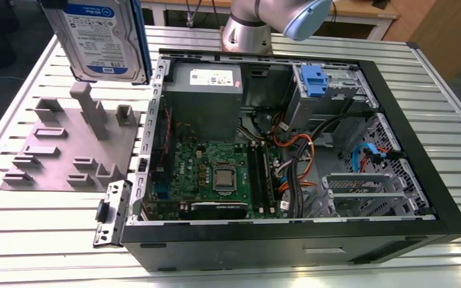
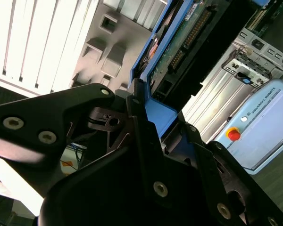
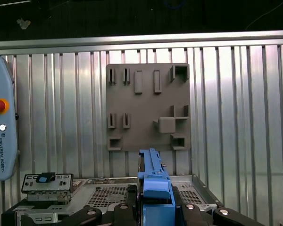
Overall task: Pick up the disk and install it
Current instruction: 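Pick up the disk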
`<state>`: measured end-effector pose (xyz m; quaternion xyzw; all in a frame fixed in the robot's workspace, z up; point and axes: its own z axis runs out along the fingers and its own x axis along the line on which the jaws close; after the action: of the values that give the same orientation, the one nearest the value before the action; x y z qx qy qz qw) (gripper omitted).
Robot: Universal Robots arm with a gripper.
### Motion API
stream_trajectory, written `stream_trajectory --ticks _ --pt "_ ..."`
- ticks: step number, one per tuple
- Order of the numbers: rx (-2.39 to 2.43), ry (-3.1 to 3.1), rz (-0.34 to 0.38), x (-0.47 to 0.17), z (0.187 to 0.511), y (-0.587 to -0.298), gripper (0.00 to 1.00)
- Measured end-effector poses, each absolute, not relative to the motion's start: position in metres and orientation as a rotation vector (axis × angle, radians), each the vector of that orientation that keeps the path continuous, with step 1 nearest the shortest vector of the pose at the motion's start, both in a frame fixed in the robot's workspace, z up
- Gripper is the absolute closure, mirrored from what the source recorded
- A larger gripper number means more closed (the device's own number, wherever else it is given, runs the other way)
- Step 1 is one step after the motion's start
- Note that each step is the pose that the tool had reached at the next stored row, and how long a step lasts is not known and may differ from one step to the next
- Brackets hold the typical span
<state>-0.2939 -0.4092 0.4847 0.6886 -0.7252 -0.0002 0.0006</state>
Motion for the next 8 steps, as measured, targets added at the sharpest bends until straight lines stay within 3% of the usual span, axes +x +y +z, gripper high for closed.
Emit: stream_trajectory --ticks 8 --pt "2.162 -2.277 0.000 -0.2899 0.4847 -0.4092 0.64"
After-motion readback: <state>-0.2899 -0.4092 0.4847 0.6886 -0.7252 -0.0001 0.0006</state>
